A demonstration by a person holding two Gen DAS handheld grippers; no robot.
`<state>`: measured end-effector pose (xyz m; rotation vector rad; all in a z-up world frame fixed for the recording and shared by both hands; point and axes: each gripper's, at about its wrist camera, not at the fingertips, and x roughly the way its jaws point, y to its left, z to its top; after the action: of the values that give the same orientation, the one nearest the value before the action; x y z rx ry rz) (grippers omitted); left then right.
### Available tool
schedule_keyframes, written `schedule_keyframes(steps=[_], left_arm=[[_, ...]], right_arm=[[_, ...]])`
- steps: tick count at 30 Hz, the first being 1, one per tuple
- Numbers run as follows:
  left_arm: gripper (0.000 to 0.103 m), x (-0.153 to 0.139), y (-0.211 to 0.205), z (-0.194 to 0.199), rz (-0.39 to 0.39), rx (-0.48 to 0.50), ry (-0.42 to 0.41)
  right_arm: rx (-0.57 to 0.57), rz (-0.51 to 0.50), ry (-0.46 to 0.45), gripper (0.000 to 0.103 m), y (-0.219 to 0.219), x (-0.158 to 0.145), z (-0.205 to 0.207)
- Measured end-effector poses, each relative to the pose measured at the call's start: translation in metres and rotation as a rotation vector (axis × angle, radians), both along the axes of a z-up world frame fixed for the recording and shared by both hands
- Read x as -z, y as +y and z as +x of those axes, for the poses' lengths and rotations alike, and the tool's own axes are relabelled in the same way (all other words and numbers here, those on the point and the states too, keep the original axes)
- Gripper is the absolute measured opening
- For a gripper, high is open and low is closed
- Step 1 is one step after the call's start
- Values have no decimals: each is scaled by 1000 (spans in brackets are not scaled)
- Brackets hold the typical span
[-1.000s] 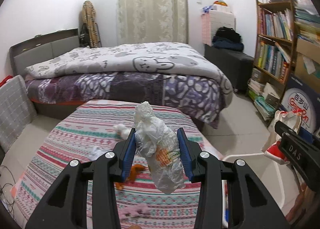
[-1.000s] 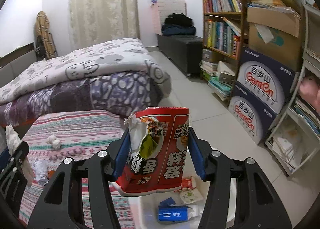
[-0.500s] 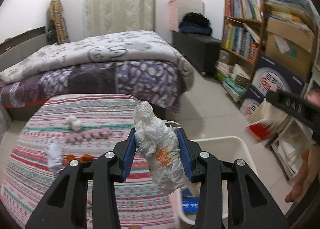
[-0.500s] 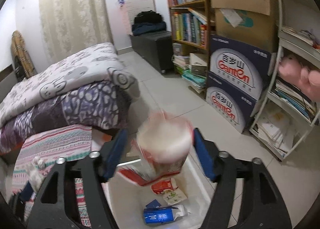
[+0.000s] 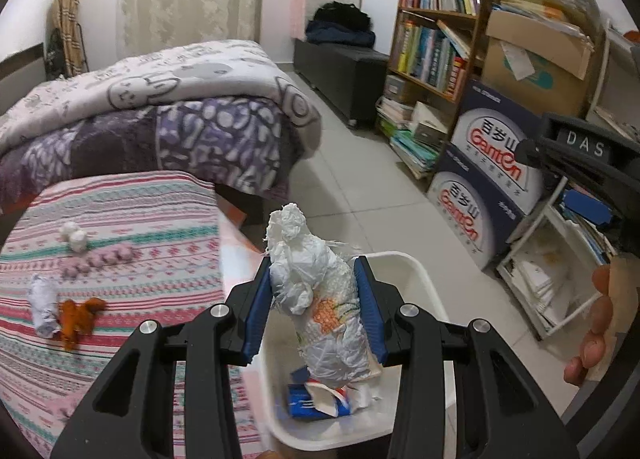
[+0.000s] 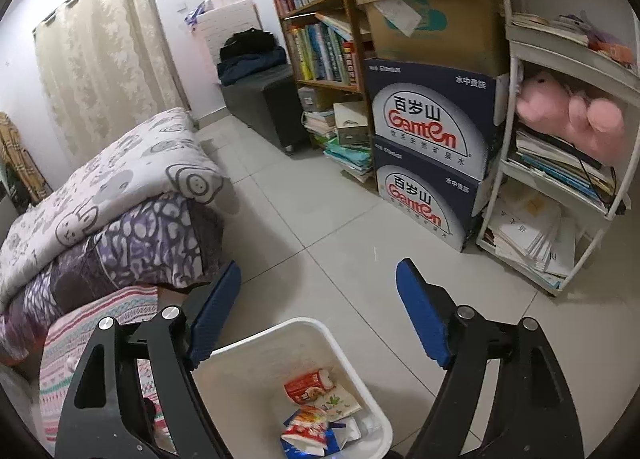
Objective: Collect trash
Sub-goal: 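Carry both bags over the white bin and open both tools to drop them, then grasp the pink crocheted strip on the bed with the left tool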
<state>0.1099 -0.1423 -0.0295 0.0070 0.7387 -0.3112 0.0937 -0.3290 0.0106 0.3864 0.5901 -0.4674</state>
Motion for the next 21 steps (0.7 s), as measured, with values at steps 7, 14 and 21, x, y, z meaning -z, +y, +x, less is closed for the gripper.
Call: schedule_keyframes(steps=[7,14,21], left_arm=[[56,10,-16,3,-56,70,41],[64,10,-15,1,-57,72,44],[65,11,9,-1,-18,20,43]], right_arm=[[23,10,-11,82,-10,-1,-4],[27,8,-22,91,-10,-1,-7],[-21,-43,-2,96,11,-1,-2]])
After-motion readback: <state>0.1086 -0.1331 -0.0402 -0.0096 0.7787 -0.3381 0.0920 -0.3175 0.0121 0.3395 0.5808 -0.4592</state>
